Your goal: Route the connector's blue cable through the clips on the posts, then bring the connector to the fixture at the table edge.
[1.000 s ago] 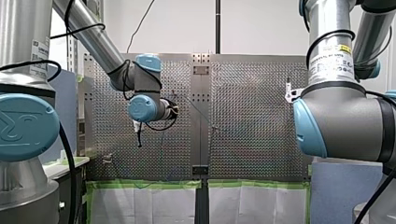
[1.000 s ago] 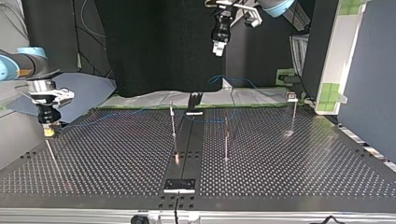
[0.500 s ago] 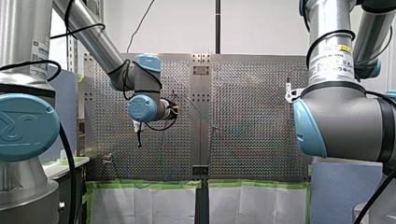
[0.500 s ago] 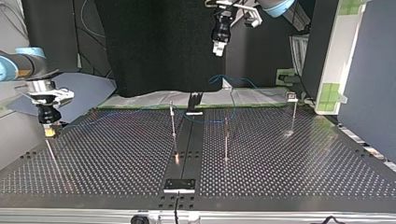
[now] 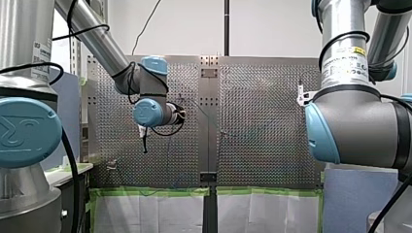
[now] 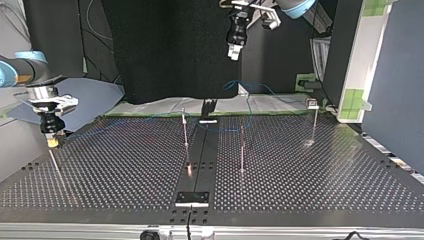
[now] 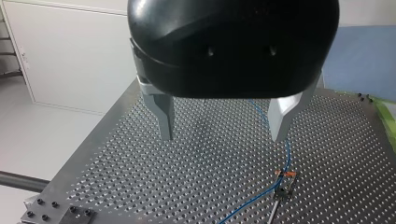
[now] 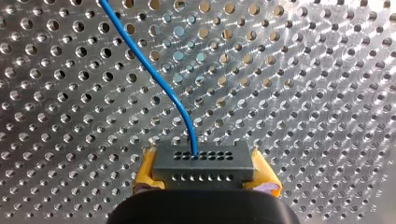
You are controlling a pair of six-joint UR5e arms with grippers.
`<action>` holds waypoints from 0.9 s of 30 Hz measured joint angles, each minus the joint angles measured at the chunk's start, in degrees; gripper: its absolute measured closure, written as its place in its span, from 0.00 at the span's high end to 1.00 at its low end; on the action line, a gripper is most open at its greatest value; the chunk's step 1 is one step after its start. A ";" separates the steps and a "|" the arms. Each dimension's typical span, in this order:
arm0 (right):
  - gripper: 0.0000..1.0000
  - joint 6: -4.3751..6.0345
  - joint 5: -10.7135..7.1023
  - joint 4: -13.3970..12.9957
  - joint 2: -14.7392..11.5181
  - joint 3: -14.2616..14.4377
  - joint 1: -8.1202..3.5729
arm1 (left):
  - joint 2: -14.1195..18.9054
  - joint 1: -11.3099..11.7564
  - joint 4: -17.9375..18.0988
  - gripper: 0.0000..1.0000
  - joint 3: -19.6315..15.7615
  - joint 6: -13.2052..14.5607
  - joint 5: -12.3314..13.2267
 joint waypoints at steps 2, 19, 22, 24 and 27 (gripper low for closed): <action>0.00 0.08 -0.14 0.01 0.00 0.00 -0.01 | 0.00 0.00 0.00 1.00 0.00 0.00 0.02; 0.00 0.48 -0.50 1.34 0.08 -1.06 -0.26 | 0.02 0.00 0.00 1.00 0.00 0.05 0.03; 0.00 0.51 -0.84 1.40 0.08 -1.05 -0.37 | 0.03 -0.01 -0.07 1.00 0.00 0.11 0.04; 0.00 0.58 -1.15 1.40 0.09 -1.07 -0.43 | 0.03 -0.01 -0.16 1.00 0.01 0.14 0.04; 0.00 0.74 -1.43 1.33 0.10 -1.07 -0.48 | 0.00 0.01 -0.23 1.00 0.02 0.13 0.03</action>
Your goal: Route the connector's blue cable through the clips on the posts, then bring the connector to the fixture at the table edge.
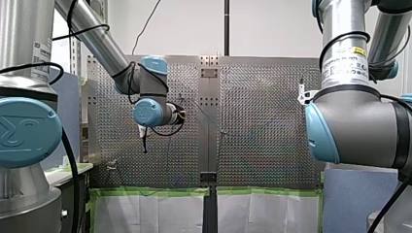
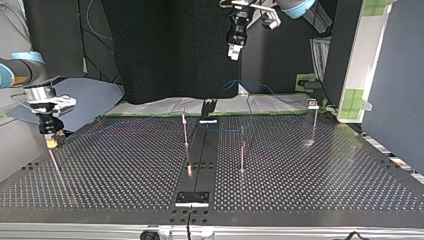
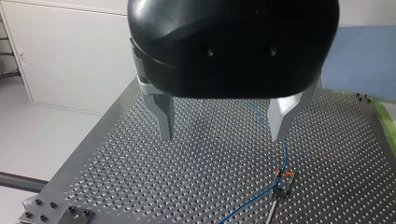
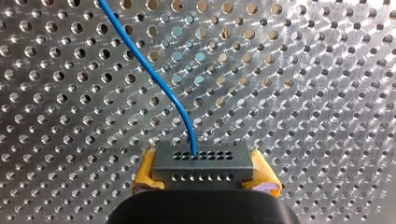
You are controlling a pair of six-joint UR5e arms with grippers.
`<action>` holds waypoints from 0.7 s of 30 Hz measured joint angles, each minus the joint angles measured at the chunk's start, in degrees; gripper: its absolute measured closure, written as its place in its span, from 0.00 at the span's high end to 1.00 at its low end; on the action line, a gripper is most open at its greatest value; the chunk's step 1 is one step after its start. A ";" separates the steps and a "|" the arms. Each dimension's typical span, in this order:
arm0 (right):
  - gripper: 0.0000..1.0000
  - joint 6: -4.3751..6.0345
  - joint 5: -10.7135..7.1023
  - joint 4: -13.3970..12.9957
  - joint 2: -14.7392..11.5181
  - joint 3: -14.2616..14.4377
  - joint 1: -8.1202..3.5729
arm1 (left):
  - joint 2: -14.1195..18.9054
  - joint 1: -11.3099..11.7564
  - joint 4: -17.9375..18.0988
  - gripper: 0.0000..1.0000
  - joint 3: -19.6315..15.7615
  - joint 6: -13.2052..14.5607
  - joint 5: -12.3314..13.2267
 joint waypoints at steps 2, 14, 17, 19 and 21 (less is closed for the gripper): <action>0.00 0.08 -0.16 -0.03 0.01 0.00 -0.02 | 0.01 0.02 -0.01 1.00 0.01 -0.01 0.00; 0.47 0.56 -2.04 2.74 -0.03 -0.71 -0.24 | 0.02 0.01 0.05 1.00 0.00 0.00 -0.01; 0.88 0.56 -2.05 2.79 0.02 -0.66 -0.27 | 0.02 0.02 0.06 1.00 0.01 0.02 -0.01; 1.00 0.56 -2.05 2.77 0.03 -0.66 -0.26 | 0.02 0.01 0.06 1.00 0.01 0.03 -0.01; 1.00 0.57 -2.05 2.76 0.03 -0.66 -0.26 | 0.02 0.02 0.06 1.00 0.00 0.03 -0.01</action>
